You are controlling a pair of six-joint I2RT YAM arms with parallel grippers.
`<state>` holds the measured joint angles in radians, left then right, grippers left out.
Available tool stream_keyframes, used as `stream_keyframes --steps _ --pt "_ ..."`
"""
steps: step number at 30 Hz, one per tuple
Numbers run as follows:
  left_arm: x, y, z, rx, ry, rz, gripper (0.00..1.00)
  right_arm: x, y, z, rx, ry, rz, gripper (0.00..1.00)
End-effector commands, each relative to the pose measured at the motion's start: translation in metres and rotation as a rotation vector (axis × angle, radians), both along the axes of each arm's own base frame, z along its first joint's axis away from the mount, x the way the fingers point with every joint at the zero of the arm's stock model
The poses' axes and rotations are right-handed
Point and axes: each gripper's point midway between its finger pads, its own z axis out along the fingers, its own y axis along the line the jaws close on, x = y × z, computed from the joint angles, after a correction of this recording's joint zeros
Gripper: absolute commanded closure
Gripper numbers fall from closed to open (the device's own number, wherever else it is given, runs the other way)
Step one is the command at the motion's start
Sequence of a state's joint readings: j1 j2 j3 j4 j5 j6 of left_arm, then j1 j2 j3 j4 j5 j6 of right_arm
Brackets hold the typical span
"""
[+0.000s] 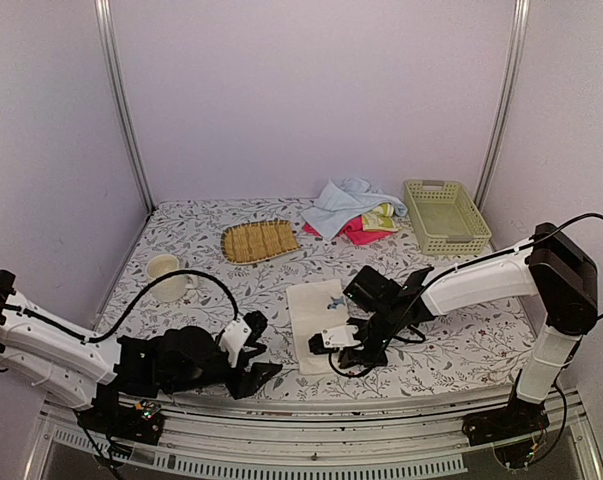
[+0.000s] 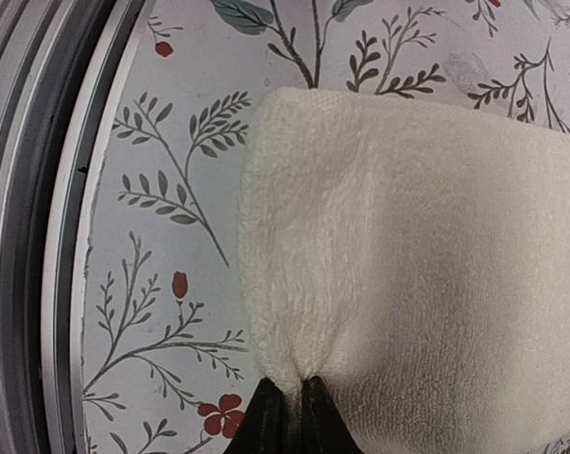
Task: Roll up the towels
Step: Pick up the towel from the center of the board.
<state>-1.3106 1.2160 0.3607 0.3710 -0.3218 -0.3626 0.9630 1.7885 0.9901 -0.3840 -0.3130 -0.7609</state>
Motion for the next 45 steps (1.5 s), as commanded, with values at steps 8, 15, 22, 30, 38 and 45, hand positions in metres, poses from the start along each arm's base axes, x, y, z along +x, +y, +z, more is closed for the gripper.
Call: stream_keyframes --steps 8,15,22,30,38,45 --pt "-0.043 -0.053 -0.007 0.243 -0.205 -0.33 0.53 -0.062 -0.014 0.037 0.04 0.452 0.056 0.97" --pt "-0.067 -0.089 -0.03 0.309 -0.264 -0.438 0.53 -0.061 -0.014 0.032 0.029 0.649 0.028 0.97" --pt "-0.064 -0.111 -0.049 0.376 -0.321 -0.442 0.52 -0.057 -0.017 0.028 0.026 0.713 0.012 0.97" --pt "-0.053 -0.125 -0.063 0.434 -0.362 -0.419 0.53 -0.057 -0.02 0.02 0.011 0.722 0.007 0.97" --pt "-0.04 -0.128 -0.069 0.436 -0.318 -0.388 0.74 -0.056 -0.02 0.018 0.012 0.713 0.01 0.96" --pt "-0.04 -0.132 -0.073 0.443 -0.297 -0.389 0.96 -0.055 -0.02 0.021 0.015 0.705 0.015 0.93"
